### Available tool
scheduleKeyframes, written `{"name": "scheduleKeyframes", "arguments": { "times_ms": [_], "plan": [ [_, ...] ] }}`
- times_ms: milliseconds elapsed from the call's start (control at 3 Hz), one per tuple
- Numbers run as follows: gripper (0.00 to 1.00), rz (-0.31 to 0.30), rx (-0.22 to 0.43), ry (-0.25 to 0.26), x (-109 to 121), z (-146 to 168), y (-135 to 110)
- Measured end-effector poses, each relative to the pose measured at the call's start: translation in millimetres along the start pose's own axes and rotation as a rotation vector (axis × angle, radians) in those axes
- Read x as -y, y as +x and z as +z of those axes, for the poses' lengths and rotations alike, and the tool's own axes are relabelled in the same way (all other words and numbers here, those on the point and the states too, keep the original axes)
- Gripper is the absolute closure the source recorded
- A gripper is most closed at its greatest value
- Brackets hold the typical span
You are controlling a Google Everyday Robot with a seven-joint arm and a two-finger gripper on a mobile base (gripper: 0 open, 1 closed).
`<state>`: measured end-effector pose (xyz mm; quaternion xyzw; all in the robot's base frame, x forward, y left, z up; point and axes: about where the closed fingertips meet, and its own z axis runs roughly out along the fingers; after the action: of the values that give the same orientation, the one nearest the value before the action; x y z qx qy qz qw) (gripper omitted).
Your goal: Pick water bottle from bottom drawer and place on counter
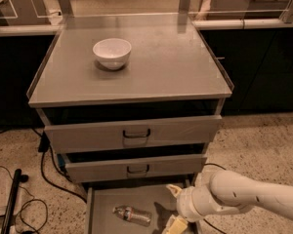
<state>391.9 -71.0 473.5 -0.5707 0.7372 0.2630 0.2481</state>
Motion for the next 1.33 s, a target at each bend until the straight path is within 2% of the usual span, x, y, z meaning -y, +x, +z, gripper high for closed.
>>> {"name": "scheduleKeyframes", "arguments": {
  "times_ms": [667,1000,1333],
  "plan": [
    [0.0,0.011,0.025,-0.004,35,84,25],
    [0.0,0.023,0.041,-0.032,45,119,44],
    [0.0,0.057,0.093,-0.065,62,164,80]
  ]
}}
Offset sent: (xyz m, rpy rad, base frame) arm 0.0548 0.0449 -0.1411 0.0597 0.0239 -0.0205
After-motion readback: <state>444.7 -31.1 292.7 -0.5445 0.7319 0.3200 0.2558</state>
